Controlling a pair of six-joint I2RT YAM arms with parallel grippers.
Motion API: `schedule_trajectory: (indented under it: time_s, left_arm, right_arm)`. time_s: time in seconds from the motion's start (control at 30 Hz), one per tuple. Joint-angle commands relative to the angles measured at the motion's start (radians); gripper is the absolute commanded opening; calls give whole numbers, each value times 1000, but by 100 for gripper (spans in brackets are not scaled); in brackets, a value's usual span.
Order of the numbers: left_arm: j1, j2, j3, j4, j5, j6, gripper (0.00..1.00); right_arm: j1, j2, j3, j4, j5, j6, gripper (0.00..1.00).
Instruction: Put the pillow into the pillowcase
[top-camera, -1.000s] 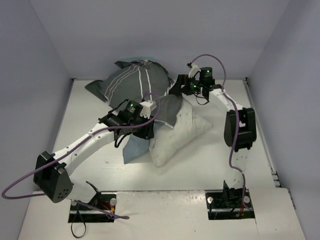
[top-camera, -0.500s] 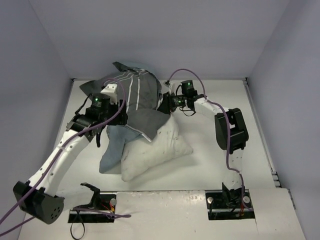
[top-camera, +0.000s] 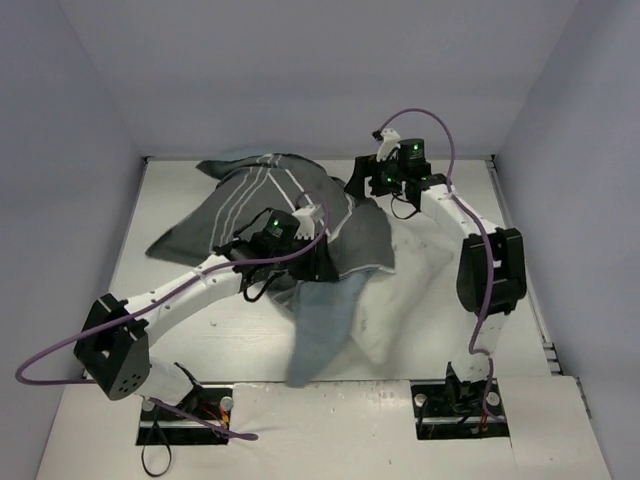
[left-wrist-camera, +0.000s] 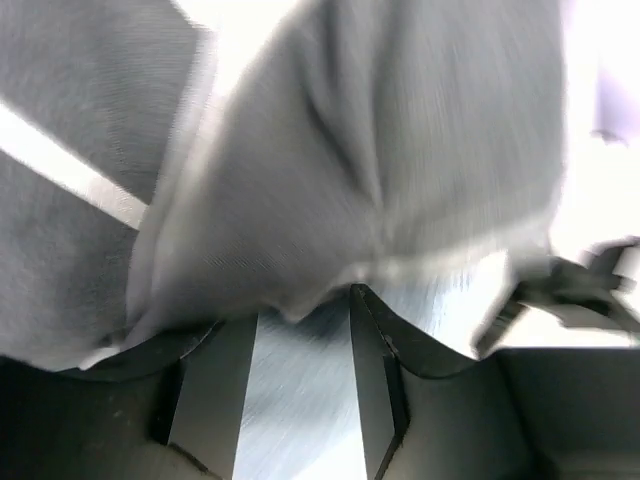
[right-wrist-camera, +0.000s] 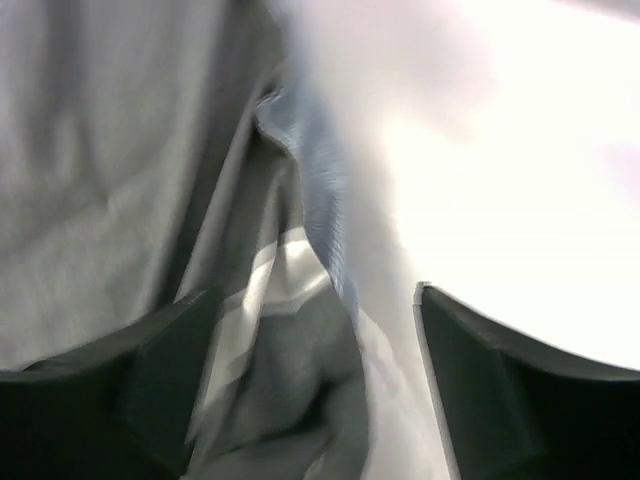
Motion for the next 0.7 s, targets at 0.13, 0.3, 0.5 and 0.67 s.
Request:
schedule_trajectory:
  time_s: [0.13, 0.3, 0.5, 0.67]
  left_arm:
    - [24, -40, 404, -199, -157, 176, 53]
    - [170, 21, 522, -345, -330, 253, 68]
    - [280, 173, 629, -356, -355, 345, 69]
    - [306, 328, 781, -358, -355, 371, 70]
  right_arm:
    - [6, -428, -183, 26, 366, 19, 96]
    - [8, -661, -385, 23, 458, 71, 99]
    - [11, -740, -528, 19, 405, 120, 99]
    - [14, -709, -582, 22, 387, 125, 98]
